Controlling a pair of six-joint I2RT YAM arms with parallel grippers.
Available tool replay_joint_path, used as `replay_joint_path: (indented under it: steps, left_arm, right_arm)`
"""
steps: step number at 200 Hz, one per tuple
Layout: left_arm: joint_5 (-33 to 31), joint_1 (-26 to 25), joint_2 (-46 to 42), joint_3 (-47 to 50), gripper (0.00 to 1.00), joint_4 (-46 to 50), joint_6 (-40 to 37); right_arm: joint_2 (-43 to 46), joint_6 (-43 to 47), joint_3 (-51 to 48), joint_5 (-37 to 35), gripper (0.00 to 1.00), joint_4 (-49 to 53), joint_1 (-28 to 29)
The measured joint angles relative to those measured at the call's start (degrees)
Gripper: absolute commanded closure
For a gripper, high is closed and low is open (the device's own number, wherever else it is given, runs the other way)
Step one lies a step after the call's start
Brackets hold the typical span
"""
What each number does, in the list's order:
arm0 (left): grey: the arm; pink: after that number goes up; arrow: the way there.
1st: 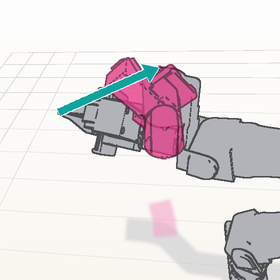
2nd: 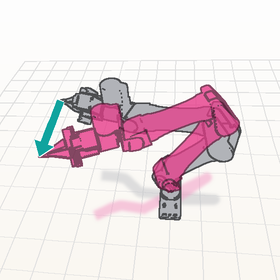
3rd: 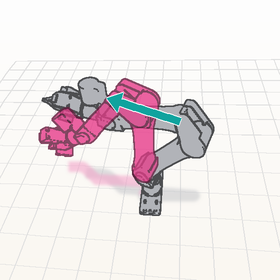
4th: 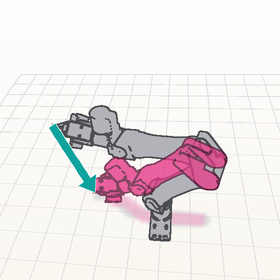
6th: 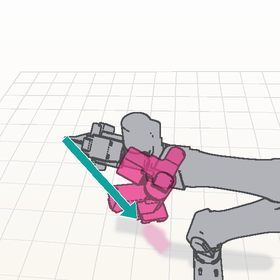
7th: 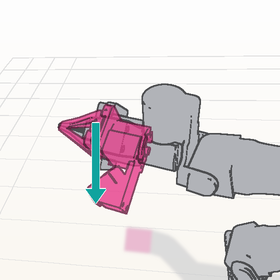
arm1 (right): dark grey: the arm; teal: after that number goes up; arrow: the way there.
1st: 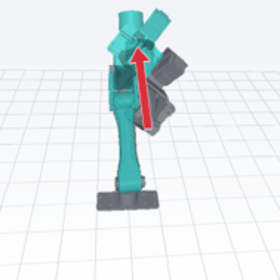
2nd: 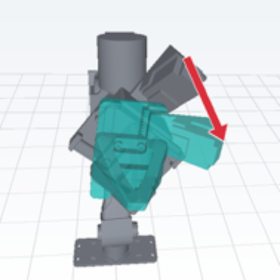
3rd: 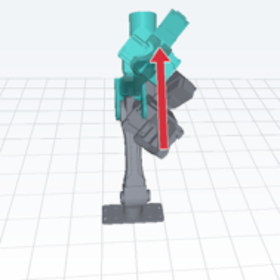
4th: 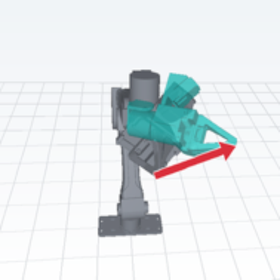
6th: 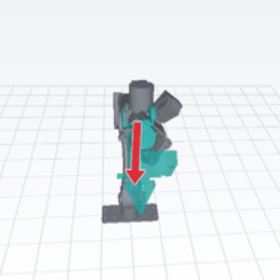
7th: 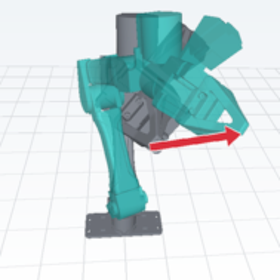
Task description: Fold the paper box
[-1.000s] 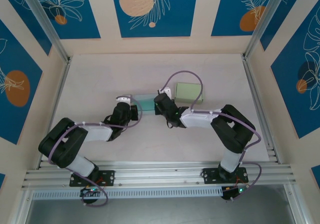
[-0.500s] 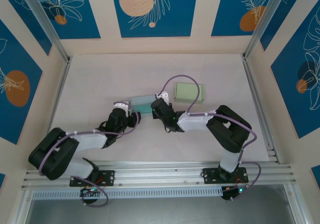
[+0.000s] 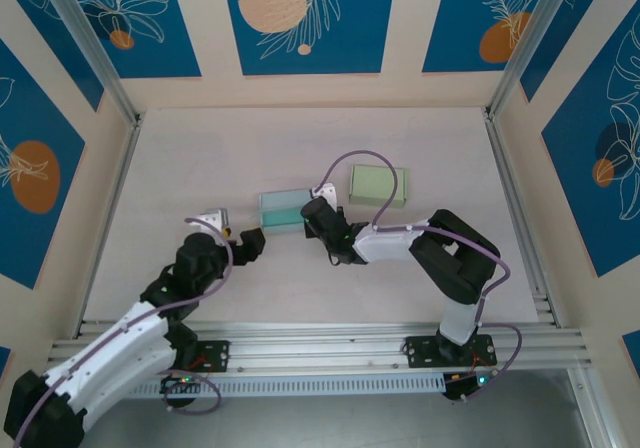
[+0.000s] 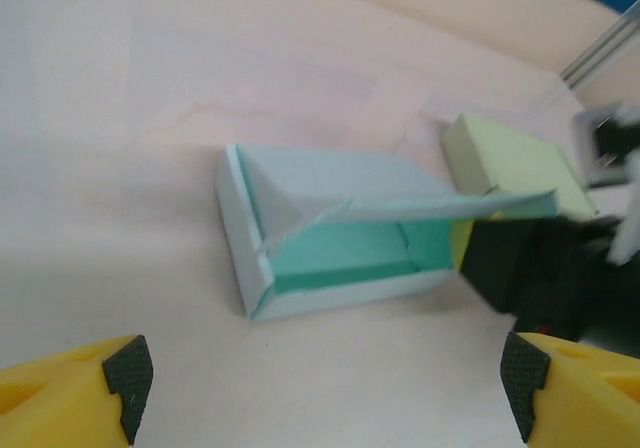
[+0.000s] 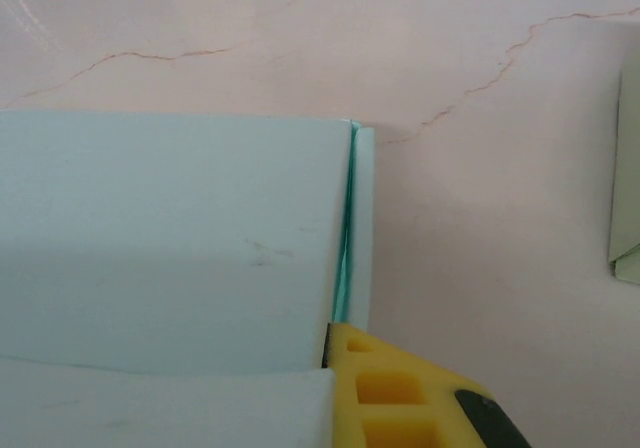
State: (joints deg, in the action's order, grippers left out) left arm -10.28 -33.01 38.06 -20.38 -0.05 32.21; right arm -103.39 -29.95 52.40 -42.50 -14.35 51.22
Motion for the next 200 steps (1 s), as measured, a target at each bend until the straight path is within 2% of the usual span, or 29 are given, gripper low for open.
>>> replay_joint_path:
  steps: [26, 55, 76, 95, 108, 116, 129, 161, 200]
  left_arm:
    - [-0.72, 1.38, 6.29, -11.26, 0.06, 4.26, -4.74]
    - [-0.22, 2.27, 22.62, -25.22, 0.12, 7.32, -12.85]
    - [0.72, 2.27, 32.81, -30.56, 0.18, 8.02, -17.27]
    - [1.99, 2.38, 39.58, -32.76, 0.25, 8.63, -19.41]
    - [3.45, 2.71, 43.91, -34.51, 0.35, 9.11, -20.46]
    - [4.39, 2.95, 45.99, -35.26, 0.37, 9.09, -21.05]
    - [5.68, 3.37, 48.41, -35.63, 0.46, 8.92, -21.11]
    - [9.05, 3.96, 51.47, -35.01, 0.54, 7.72, -20.26]
    - [11.39, 4.42, 53.55, -33.29, 0.59, 4.0, -18.38]
  right_arm:
    - [0.0, 0.24, 0.26, -0.46, 0.91, 0.46, 0.42]
    - [-0.2, 0.92, 1.29, -1.03, 0.91, 1.9, 1.11]
    - [-0.9, 1.11, 2.08, -1.51, 0.91, 2.38, 1.6]
    - [-1.09, 1.11, 2.25, -1.9, 0.91, 2.69, 1.73]
    - [-1.09, 1.11, 2.25, -1.95, 0.9, 2.89, 1.77]
    - [-1.09, 1.09, 2.25, -1.97, 0.9, 3.08, 1.81]
    - [-1.09, 1.09, 2.25, -2.03, 0.9, 3.32, 1.92]
    - [-1.4, 1.07, 2.25, -2.16, 0.88, 4.24, 2.32]
    - [-1.49, 1.2, 2.25, -2.32, 0.71, 4.61, 2.97]
